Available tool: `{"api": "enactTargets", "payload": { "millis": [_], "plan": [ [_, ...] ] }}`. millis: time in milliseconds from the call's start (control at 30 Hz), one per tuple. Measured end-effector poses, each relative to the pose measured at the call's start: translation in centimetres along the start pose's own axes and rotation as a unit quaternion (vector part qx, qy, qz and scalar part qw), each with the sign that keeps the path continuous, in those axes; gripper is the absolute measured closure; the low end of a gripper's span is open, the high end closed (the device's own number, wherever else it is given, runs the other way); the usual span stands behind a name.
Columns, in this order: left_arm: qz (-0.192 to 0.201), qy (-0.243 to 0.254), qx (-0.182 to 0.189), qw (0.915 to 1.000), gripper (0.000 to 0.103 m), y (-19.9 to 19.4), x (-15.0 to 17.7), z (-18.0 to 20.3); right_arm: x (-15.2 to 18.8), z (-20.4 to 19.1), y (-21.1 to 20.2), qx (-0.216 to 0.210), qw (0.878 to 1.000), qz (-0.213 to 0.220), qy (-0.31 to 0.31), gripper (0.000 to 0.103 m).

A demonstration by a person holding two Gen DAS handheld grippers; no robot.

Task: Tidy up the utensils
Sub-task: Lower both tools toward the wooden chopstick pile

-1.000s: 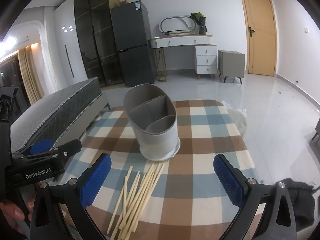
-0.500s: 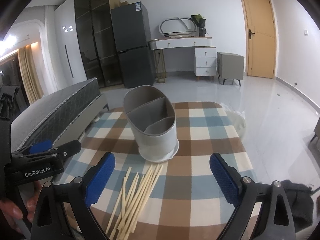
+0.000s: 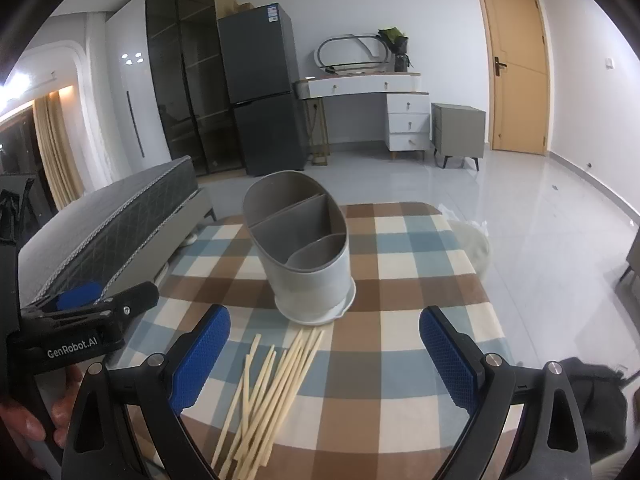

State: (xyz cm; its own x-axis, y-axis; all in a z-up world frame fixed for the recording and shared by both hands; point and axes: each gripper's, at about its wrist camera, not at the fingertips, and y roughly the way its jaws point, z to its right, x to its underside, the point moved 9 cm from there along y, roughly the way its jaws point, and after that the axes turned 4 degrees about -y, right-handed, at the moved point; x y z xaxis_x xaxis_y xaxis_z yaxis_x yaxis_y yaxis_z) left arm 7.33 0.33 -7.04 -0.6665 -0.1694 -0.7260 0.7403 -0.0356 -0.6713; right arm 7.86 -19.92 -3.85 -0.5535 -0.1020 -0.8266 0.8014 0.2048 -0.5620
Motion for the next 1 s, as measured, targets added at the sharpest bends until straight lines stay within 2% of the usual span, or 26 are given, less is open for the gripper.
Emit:
{"api": "enactTargets", "payload": {
  "millis": [133, 233, 433, 567, 833, 1000],
  "plan": [
    [-0.011, 0.001, -0.001, 0.9999, 0.001, 0.6, 0.2, -0.2, 0.1, 0.0, 0.1, -0.006, 1.0, -0.006, 0.007, 0.006],
    [-0.037, -0.002, -0.007, 0.9993, 0.001, 2.1, 0.7, -0.7, 0.2, 0.2, 0.4, -0.004, 1.0, -0.011, 0.008, 0.005],
    [-0.135, -0.06, 0.008, 0.989, 0.001, 7.4, 2.8, -2.3, 0.4, 1.3, 2.7, -0.01, 0.999, -0.036, 0.037, 0.0],
    [-0.188, -0.074, 0.009, 0.9794, 0.002, 10.2, 4.4, -2.2, 0.5, 1.2, 4.5, -0.02, 0.998, -0.053, 0.034, 0.0],
    [-0.281, -0.027, 0.032, 0.9587, 0.027, 12.8, 8.0, 0.7, 0.6, 1.5, 6.7, -0.032, 0.996, -0.071, 0.037, 0.0],
    [-0.304, -0.013, 0.041, 0.9517, 0.031, 12.3, 9.1, 1.7, 1.1, 2.5, 7.2, -0.049, 0.992, -0.087, 0.08, 0.0]
  ]
}}
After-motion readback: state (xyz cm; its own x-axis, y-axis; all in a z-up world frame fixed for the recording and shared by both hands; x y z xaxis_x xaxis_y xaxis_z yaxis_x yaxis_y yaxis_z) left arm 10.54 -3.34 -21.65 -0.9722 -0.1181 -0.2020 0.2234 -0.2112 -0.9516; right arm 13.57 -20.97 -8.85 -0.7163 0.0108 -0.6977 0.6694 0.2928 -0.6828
